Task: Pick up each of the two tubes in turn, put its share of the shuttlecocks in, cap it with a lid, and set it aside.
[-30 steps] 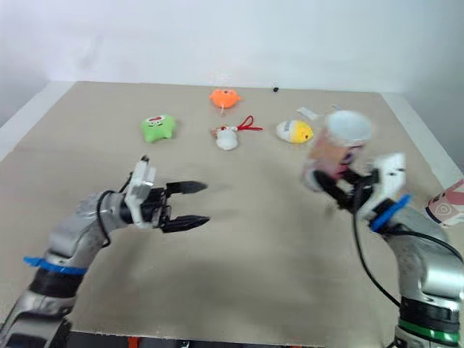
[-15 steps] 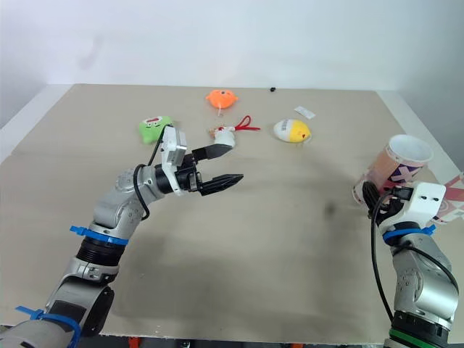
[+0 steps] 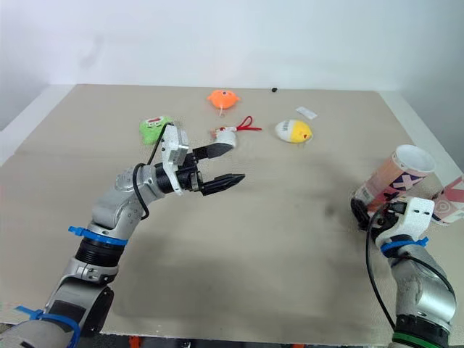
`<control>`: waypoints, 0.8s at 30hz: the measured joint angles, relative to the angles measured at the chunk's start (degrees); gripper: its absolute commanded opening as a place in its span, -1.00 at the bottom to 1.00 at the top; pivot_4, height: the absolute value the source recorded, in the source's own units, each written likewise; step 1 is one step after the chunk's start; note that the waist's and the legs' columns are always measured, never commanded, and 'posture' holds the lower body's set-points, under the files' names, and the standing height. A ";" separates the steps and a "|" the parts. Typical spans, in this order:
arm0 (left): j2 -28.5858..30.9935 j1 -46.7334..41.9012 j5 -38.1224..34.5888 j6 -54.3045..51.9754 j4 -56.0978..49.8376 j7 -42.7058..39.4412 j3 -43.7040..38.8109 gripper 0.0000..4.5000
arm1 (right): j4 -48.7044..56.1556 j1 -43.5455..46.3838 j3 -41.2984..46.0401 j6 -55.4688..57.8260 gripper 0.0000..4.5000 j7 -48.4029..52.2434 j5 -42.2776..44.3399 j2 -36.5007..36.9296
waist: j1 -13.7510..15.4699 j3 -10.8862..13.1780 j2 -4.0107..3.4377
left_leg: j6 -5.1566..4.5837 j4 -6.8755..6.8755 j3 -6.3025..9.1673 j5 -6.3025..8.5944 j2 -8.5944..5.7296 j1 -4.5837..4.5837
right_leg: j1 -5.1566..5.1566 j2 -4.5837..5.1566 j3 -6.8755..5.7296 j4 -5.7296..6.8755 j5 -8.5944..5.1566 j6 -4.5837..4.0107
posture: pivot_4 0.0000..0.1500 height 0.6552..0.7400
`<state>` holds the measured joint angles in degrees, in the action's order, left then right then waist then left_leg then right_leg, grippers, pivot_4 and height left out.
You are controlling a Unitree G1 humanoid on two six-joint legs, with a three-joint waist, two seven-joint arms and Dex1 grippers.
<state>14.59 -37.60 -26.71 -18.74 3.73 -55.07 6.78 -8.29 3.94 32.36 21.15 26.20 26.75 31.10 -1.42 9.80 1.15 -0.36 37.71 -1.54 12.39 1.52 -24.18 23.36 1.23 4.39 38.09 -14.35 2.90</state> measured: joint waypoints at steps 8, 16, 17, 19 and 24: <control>4.02 2.05 -0.13 -3.83 -1.91 -0.05 -0.33 1.00 | 8.98 -15.56 4.39 6.21 0.98 9.36 5.79 6.43 | 0.11 -0.07 -0.15 | 0.00 -0.05 0.01 0.00 -0.04 0.02 | -0.03 0.06 0.00 -0.03 -0.20 0.30 | 1.00 0.82; 14.65 20.42 -2.33 -10.22 -13.40 -0.39 -4.31 1.00 | 32.82 -20.08 -4.18 13.71 0.98 22.45 16.52 10.64 | -1.93 -0.09 -0.18 | 0.00 -0.21 0.00 0.00 0.45 0.51 | -0.10 -0.30 0.22 0.03 -0.10 0.05 | 1.00 0.82; 15.45 22.40 -2.49 -9.94 -14.20 -0.75 -4.64 1.00 | 34.08 -19.14 -5.67 14.12 0.98 22.65 16.98 10.66 | -1.77 -0.06 -0.12 | 0.01 -0.20 0.02 -0.01 0.48 0.53 | -0.11 -0.30 0.18 0.04 -0.12 -0.04 | 1.00 0.82; 17.13 27.25 -2.50 -8.96 -15.93 -1.18 -6.15 1.00 | 36.44 -14.98 -11.04 15.39 0.98 22.42 17.51 10.51 | -1.35 -0.02 -0.03 | 0.08 -0.20 0.01 -0.11 0.57 0.53 | -0.09 -0.27 0.16 0.04 -0.15 -0.28 | 1.00 0.82; 17.93 32.73 -3.50 -10.45 -20.70 3.76 -10.26 1.00 | 38.39 -5.37 -23.51 17.21 0.98 22.02 17.53 7.74 | -0.18 0.03 0.17 | 0.19 -0.17 -0.05 -0.29 0.45 0.33 | -0.03 0.11 -0.01 -0.02 -0.13 -0.13 | 1.00 0.82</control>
<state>32.52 -4.86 -30.22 -29.19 -16.97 -51.30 -3.48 30.10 -1.44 8.85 38.36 48.21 44.29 38.83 -1.61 9.84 1.32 -0.17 37.54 -1.59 12.10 1.97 -23.85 23.33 1.34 4.37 38.06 -14.48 2.77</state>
